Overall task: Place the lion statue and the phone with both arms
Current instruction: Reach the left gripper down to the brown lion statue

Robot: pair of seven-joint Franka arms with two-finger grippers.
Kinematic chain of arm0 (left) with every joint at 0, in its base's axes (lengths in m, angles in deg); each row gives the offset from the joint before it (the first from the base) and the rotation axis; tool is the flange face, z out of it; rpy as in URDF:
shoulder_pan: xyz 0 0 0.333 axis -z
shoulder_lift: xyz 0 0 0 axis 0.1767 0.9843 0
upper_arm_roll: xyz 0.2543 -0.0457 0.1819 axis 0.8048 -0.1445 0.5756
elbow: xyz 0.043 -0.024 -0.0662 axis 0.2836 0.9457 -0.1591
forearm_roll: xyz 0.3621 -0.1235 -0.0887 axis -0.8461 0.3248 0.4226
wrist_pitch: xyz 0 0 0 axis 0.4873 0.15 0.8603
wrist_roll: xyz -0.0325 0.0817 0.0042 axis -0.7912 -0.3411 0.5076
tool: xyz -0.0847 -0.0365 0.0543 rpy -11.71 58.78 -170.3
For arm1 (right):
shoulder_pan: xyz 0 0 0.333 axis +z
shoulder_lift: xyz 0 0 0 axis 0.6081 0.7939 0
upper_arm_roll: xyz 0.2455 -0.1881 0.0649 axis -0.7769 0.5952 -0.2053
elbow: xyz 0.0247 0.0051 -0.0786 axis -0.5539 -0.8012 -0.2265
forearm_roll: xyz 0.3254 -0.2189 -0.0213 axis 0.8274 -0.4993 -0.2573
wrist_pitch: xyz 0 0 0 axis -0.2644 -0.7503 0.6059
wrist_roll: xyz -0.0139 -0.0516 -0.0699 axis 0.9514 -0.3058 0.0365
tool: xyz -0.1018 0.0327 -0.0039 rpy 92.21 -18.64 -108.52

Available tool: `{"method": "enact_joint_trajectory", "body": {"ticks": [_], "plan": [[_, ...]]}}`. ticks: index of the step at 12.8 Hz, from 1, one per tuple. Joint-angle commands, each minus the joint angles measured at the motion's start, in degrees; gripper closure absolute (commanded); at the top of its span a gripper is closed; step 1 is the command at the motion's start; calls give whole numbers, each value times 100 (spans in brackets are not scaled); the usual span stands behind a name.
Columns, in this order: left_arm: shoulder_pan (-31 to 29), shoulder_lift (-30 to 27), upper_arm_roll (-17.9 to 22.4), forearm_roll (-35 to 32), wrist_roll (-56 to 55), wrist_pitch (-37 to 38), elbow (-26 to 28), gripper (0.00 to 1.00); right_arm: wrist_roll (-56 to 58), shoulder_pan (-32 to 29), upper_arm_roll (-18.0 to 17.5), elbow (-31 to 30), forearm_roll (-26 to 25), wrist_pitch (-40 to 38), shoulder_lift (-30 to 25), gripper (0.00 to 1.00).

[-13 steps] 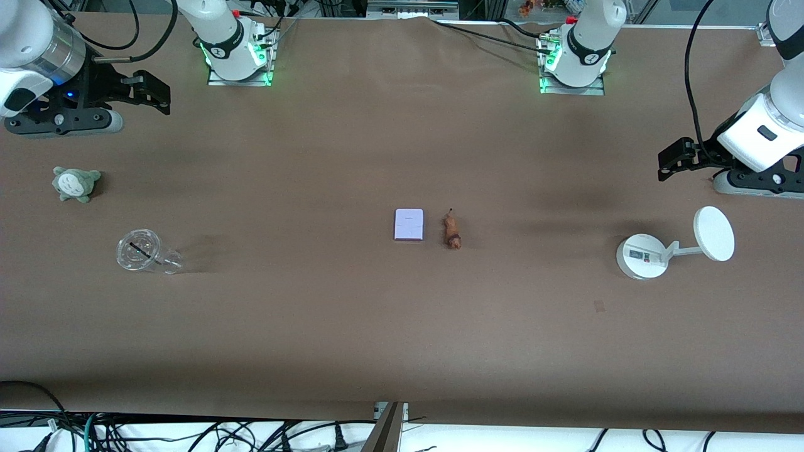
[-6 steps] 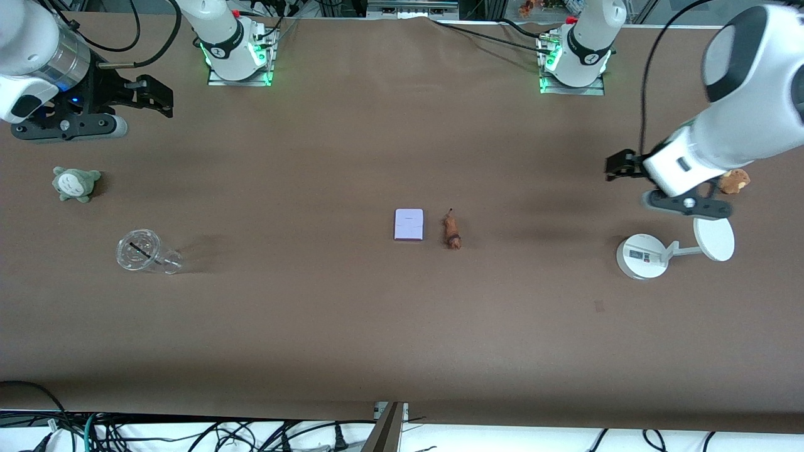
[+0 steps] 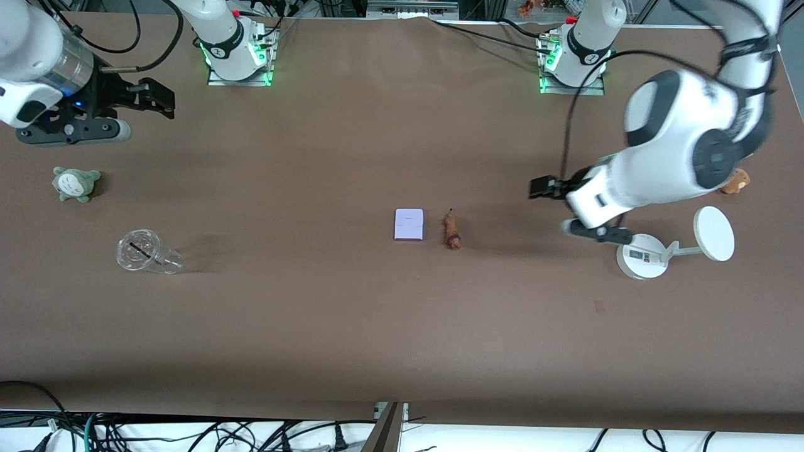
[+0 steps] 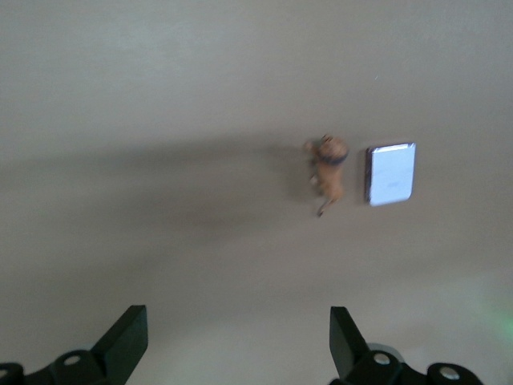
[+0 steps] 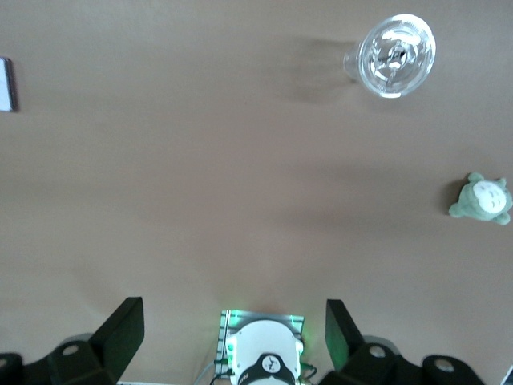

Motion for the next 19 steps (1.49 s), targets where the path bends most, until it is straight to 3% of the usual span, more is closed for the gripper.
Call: {"method": "enact_joint_trajectory", "body": {"ticks": [1,3,7,10,13,14,16,19], "plan": [[733,434,16,-493,-868,-519,-124,0,7,5,-19,113,-108,-159,74,0],[1192,838,16,-1074,-1571,-975,-124,0,25,-30,-19,113,-117,-141,135,0],[1658,1559,42,-1129,-2004,-2100,-116,0,-19,-30,-10,121,-108,-141,135,0],[1721,1876,33,-1742,-2276,-2427,-115,0,-19,-30,-10,121,-100,-150,135,0],[1738,2158,33,-1841,-2330,-2927,-116,0,-19,-30,-10,121,-100,-150,135,0],[1738,2202,33,-1841,-2295,-2964,-116,5,-19,-30,-10,121,-100,-150,135,0],[1756,2229,33,-1841,-2304,-2973,-116,44,34,-39,-10,121,-100,-159,135,0],[1765,2264,33,-1841,-2286,-2973,-116,90,-27,-30,-10,139,-38,-185,127,0]]}}
